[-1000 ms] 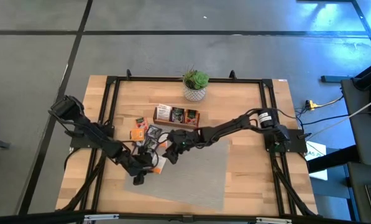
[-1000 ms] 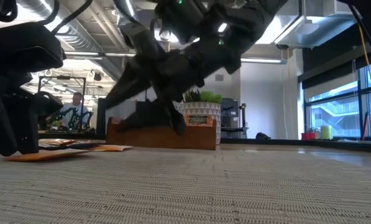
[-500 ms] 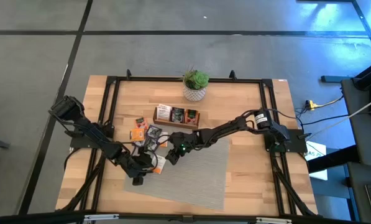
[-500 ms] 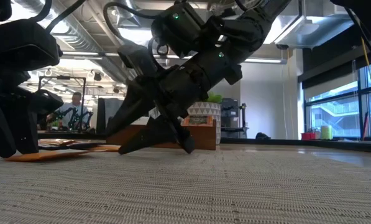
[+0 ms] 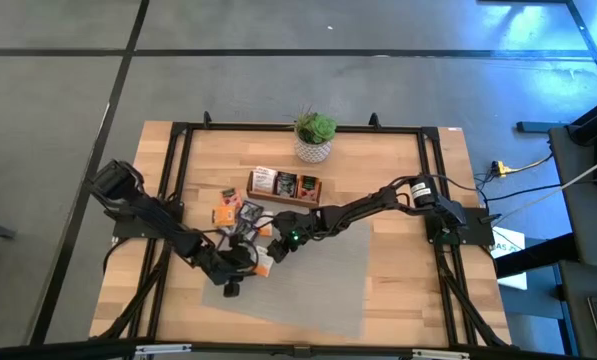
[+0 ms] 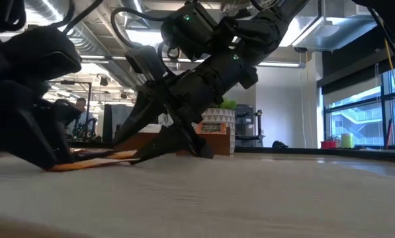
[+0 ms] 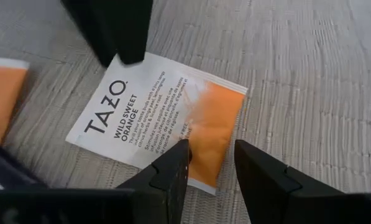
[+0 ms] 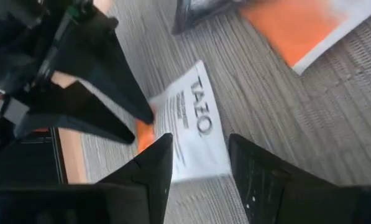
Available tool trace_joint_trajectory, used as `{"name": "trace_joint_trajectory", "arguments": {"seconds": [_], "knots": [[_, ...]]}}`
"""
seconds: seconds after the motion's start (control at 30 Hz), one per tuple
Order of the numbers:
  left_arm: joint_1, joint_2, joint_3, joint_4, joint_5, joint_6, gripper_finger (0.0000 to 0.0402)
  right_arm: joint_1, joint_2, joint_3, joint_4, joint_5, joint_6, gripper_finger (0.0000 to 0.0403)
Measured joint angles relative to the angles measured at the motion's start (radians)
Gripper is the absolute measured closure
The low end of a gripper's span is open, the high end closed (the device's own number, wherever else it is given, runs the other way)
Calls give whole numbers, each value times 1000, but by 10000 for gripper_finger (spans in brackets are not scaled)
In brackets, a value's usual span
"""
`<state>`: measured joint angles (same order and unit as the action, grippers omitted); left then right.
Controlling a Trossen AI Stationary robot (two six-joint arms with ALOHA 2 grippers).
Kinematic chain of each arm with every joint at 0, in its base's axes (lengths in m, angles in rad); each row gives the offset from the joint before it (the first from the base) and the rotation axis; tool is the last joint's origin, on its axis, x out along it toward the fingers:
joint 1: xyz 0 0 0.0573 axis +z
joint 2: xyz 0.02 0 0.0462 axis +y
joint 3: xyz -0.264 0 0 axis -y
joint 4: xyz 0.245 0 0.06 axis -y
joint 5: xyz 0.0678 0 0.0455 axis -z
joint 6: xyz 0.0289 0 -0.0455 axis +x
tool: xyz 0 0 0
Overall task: Pick & Place Tea
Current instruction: Put the white tea bag into the left section of the wooden organizer
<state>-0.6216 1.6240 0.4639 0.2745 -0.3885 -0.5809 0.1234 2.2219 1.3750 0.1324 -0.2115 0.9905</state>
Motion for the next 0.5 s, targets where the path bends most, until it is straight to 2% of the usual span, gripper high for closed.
{"name": "trace_joint_trajectory", "arguments": {"seconds": [0.13, 0.27, 0.5], "knots": [[10, 22, 1, 35, 9, 3, 274, 0, 0, 0, 0, -5, 17, 244], [15, 24, 1, 39, 22, 3, 274, -7, 0, 0, -6, -85, 45, 247], [15, 24, -1, 48, 24, 10, 274, -8, -1, 1, -59, -130, 32, 283]]}}
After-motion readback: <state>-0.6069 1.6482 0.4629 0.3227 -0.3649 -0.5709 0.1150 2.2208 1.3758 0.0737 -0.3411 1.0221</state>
